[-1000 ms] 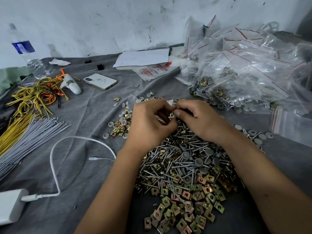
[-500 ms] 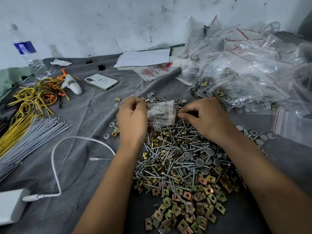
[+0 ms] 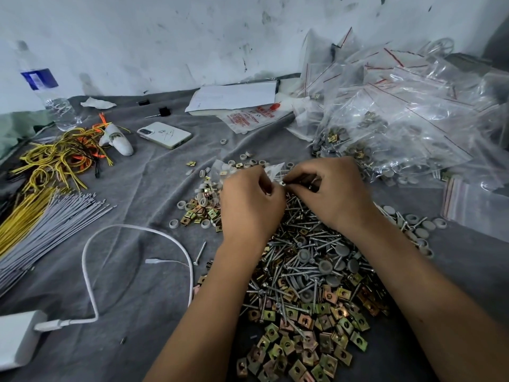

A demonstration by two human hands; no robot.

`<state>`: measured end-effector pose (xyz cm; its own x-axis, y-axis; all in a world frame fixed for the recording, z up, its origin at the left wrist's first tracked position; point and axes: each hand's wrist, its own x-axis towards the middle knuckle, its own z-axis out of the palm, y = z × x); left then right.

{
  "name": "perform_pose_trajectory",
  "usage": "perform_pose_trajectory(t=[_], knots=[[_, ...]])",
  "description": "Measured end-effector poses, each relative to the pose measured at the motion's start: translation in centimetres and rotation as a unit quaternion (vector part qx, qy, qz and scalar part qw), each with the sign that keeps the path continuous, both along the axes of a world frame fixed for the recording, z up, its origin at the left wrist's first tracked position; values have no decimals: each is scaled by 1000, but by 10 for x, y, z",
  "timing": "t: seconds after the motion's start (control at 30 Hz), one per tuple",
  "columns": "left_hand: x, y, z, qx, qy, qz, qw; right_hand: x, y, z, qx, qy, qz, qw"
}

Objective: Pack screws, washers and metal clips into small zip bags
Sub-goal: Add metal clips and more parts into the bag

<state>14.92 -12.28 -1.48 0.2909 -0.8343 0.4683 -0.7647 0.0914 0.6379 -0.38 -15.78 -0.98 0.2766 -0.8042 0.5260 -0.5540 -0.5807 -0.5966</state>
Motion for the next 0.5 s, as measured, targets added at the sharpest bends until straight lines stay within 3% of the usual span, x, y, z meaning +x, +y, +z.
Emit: perform_pose_trajectory(t=[0.23, 0.33, 0.4, 0.5], knots=[[1, -1, -4, -51, 105, -38, 992, -1, -3, -1, 20, 21, 14, 999], [1, 1, 5, -44, 289, -77, 953, -6, -1, 3, -22, -30, -16, 999], [-1, 2, 9, -25, 372, -125, 919, -6, 2, 5, -62, -65, 21, 996], [-7, 6, 8, -8, 342, -189, 921, 0, 5, 3, -97, -26, 81, 992]])
